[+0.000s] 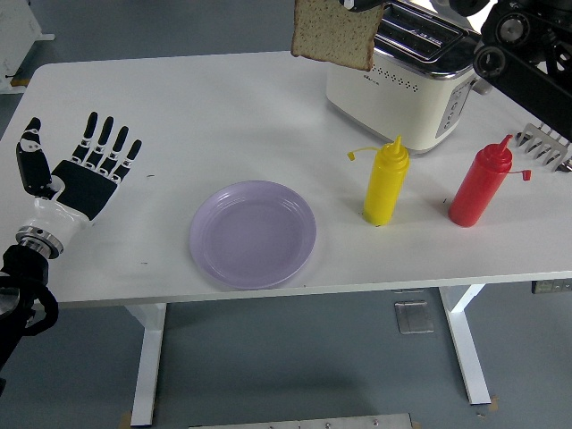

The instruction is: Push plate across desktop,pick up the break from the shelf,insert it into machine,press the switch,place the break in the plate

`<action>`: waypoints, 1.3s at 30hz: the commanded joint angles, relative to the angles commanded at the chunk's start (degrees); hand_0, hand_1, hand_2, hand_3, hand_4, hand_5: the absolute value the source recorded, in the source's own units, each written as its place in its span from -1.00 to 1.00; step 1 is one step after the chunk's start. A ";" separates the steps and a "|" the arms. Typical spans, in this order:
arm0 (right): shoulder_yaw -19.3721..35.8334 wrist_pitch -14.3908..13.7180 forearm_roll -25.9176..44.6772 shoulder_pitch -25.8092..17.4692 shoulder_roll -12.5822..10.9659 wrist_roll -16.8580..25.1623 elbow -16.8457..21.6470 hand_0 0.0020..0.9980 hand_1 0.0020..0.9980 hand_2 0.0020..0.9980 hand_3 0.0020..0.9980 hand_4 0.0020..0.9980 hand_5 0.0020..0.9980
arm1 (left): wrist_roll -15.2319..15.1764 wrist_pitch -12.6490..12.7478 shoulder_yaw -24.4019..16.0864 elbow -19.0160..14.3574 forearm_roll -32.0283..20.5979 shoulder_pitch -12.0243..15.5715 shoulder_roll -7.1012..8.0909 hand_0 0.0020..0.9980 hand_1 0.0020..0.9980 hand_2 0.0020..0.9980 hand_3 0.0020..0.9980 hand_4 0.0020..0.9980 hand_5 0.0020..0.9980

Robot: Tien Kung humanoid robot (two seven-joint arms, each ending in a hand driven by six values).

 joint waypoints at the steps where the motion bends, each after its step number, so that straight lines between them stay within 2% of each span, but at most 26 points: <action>1: -0.40 0.90 1.90 -0.09 -0.06 -0.94 1.40 -0.40 -0.18 -0.23 -0.10 -0.38 -1.00 | 0.00 0.00 0.02 0.01 -0.01 0.02 -0.01 0.63 0.49 0.40 0.41 0.59 1.00; 8: -3.16 4.35 14.80 -0.45 0.34 -5.89 9.01 -0.42 -0.20 -0.23 -0.09 -0.37 -1.00 | -0.03 -0.01 0.06 0.19 -0.05 0.17 -0.05 0.63 0.49 0.40 0.41 0.59 1.00; 16: -6.82 4.25 27.96 -0.96 2.31 -8.83 11.06 -0.45 -0.21 -0.25 -0.09 -0.33 -1.00 | -0.05 -0.04 0.17 0.50 -0.08 0.21 -0.07 0.63 0.49 0.40 0.42 0.59 1.00; 22: -9.37 2.48 36.80 -1.77 4.75 -8.31 8.99 -0.46 -0.24 -0.26 -0.10 -0.29 -1.00 | -0.05 -0.04 0.23 0.65 -0.11 0.31 -0.10 0.63 0.49 0.40 0.42 0.59 1.00; 31: -14.38 3.07 47.26 -2.34 8.45 -1.79 2.82 -0.46 -0.24 -0.26 -0.09 -0.29 -1.00 | -0.16 -0.35 0.26 1.65 -0.34 0.31 -0.20 0.63 0.49 0.40 0.41 0.59 1.00; 36: -15.90 3.40 47.86 -2.49 10.13 1.69 -0.08 -0.46 -0.24 -0.26 -0.09 -0.29 -1.00 | -0.16 -0.50 0.21 2.12 -0.35 0.13 -0.25 0.63 0.49 0.40 0.41 0.59 1.00; 39: -16.81 3.45 45.80 -2.43 10.83 4.02 -1.80 -0.46 -0.23 -0.25 -0.09 -0.30 -1.00 | -0.17 -0.53 0.07 2.38 -0.30 0.05 -0.30 0.63 0.48 0.40 0.41 0.59 1.00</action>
